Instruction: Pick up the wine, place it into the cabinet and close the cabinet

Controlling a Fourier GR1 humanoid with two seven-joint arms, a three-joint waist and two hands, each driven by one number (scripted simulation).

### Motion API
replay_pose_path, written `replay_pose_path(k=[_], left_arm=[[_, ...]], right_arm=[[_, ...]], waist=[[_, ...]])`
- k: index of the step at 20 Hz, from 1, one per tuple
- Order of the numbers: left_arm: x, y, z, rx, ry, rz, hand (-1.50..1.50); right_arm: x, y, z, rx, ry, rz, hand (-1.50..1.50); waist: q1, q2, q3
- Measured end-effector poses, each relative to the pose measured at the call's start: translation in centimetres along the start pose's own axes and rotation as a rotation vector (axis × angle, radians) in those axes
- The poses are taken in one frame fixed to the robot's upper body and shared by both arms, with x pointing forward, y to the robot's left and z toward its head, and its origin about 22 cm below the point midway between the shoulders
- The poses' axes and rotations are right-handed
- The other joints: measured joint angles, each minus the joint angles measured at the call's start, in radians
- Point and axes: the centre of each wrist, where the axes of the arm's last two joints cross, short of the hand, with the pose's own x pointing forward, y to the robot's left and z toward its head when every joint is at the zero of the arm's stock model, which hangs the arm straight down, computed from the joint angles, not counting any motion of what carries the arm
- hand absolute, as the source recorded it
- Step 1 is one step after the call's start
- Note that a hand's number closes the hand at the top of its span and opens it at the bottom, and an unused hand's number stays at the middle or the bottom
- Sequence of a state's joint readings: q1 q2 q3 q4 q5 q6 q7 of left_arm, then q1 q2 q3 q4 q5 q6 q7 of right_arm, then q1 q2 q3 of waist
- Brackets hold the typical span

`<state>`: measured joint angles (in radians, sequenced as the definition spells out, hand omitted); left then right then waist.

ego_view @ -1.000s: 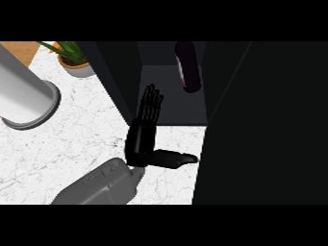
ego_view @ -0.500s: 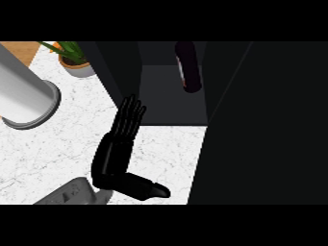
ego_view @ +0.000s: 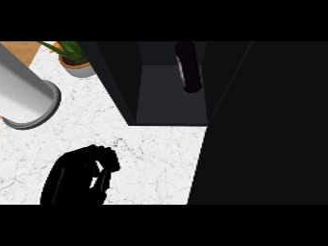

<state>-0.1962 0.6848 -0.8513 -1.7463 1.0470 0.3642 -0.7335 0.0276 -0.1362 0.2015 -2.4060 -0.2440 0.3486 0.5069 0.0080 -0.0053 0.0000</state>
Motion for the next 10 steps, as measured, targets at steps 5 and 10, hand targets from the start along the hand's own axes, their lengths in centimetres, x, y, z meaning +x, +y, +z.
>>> replay_pose_path(k=[5, 10], left_arm=[[2.7, 2.7, 2.2, 0.02, 0.0, -0.012, -1.5], [5.1, 4.9, 4.0, 0.059, -0.017, -0.02, -1.5]], right_arm=[[0.2, 2.6, -1.2, 0.117, -0.009, -0.083, 1.5], [1.1, 5.9, -2.4, 0.239, -0.008, -0.163, 1.5]], waist=[[0.005, -0.001, -0.001], [0.006, -0.003, -0.001]])
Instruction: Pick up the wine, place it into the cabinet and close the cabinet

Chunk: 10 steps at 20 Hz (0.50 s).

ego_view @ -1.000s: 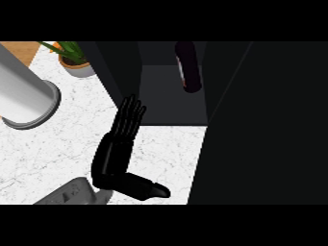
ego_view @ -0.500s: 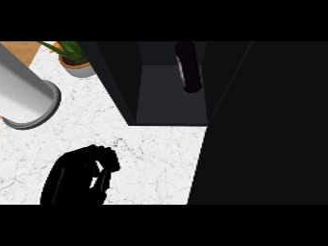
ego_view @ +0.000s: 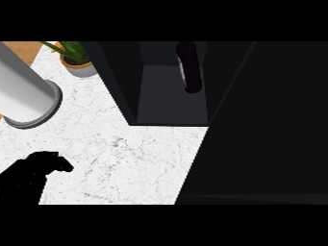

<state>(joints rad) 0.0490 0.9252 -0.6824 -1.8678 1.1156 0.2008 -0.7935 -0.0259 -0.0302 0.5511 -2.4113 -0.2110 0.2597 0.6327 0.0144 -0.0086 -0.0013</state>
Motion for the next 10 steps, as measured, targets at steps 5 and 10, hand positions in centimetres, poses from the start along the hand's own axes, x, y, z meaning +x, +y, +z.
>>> replay_pose_path(k=[5, 10], left_arm=[[1.8, 2.6, 1.4, 0.049, -0.027, 0.012, -1.5], [3.5, 5.1, 2.9, 0.097, -0.033, -0.006, -1.5]], right_arm=[[0.8, 1.9, -1.4, 0.021, 0.034, 0.025, 1.5], [0.9, 4.3, -3.0, 0.033, 0.054, 0.039, 1.5]], waist=[[0.007, -0.001, -0.001], [0.017, -0.004, -0.002]])
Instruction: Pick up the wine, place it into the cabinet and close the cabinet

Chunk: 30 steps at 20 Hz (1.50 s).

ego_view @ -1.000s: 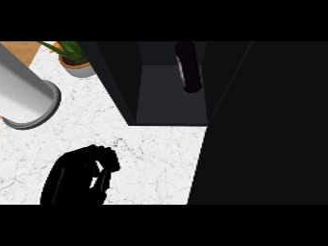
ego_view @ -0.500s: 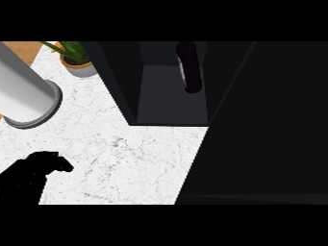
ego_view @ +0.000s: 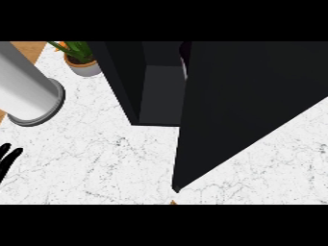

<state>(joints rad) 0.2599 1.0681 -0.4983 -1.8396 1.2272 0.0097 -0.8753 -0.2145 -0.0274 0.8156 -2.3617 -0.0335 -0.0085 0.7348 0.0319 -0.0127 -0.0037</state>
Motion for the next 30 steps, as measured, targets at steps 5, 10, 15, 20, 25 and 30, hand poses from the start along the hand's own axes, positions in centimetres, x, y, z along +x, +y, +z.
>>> replay_pose_path(k=[5, 10, 15, 20, 25, 30], left_arm=[[1.3, 2.4, 0.7, 0.017, -0.009, -0.017, -1.5], [2.6, 4.1, 1.2, 0.002, -0.009, -0.03, -1.5], [3.7, 5.7, 1.4, 0.0, -0.009, -0.044, -1.5], [4.6, 6.8, 1.9, 0.005, 0.01, -0.046, -1.5], [5.9, 7.9, 2.1, 0.012, 0.018, -0.067, -1.5], [6.5, 9.1, 2.9, 0.026, 0.024, -0.085, -1.5]], right_arm=[[0.4, 0.3, -0.2, -0.047, -0.023, 0.049, 1.5], [0.7, 0.3, -0.6, -0.127, -0.088, 0.049, 1.5], [1.0, 0.0, -2.8, -0.174, -0.126, 0.04, 1.5], [1.6, -1.1, -8.7, -0.259, -0.138, 0.05, 1.5], [2.5, -3.3, -13.7, -0.292, -0.131, 0.071, 1.5], [3.0, -6.5, -17.5, -0.269, -0.108, 0.073, 1.5]], waist=[[0.01, -0.002, -0.001], [0.023, 0.0, -0.002], [0.031, 0.007, -0.002], [0.034, 0.011, -0.001], [0.035, 0.014, 0.002], [0.032, 0.017, 0.002]])
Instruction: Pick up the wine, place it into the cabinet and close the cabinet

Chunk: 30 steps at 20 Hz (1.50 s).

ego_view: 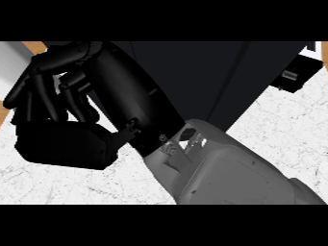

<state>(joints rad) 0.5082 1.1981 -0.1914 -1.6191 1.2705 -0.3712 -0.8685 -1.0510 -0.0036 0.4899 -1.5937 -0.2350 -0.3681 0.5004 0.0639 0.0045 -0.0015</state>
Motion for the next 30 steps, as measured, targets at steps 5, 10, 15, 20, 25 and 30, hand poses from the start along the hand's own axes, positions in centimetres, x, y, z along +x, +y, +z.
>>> replay_pose_path(k=[5, 10, 15, 20, 25, 30], left_arm=[[0.1, 0.1, -0.4, -0.003, -0.011, 0.0, -1.5], [0.5, 0.5, -0.8, -0.014, -0.01, -0.001, -1.5], [0.6, 1.0, -0.2, 0.0, -0.011, -0.003, -1.5], [1.3, 1.8, -0.6, 0.004, -0.014, -0.002, -1.5], [1.8, 2.2, -0.2, 0.01, -0.013, -0.01, -1.5], [1.7, 2.4, -0.1, 0.014, -0.016, -0.01, -1.5]], right_arm=[[-0.8, -1.5, -2.8, 0.163, 0.091, -0.029, 1.5], [-2.7, -1.4, -4.1, 0.44, 0.254, -0.031, 1.5], [-5.1, -2.2, -5.5, 0.609, 0.371, -0.046, 1.5], [-6.9, -3.6, -6.9, 0.67, 0.419, -0.121, 1.5], [-8.6, -4.9, -7.5, 0.705, 0.401, -0.203, 1.5], [-9.4, -5.5, -8.0, 0.725, 0.378, -0.22, 1.5]], waist=[[-0.004, 0.005, 0.0], [0.004, 0.007, 0.0], [-0.003, 0.004, 0.0], [-0.011, 0.003, 0.0], [-0.011, -0.002, 0.0], [-0.013, -0.013, -0.007]])
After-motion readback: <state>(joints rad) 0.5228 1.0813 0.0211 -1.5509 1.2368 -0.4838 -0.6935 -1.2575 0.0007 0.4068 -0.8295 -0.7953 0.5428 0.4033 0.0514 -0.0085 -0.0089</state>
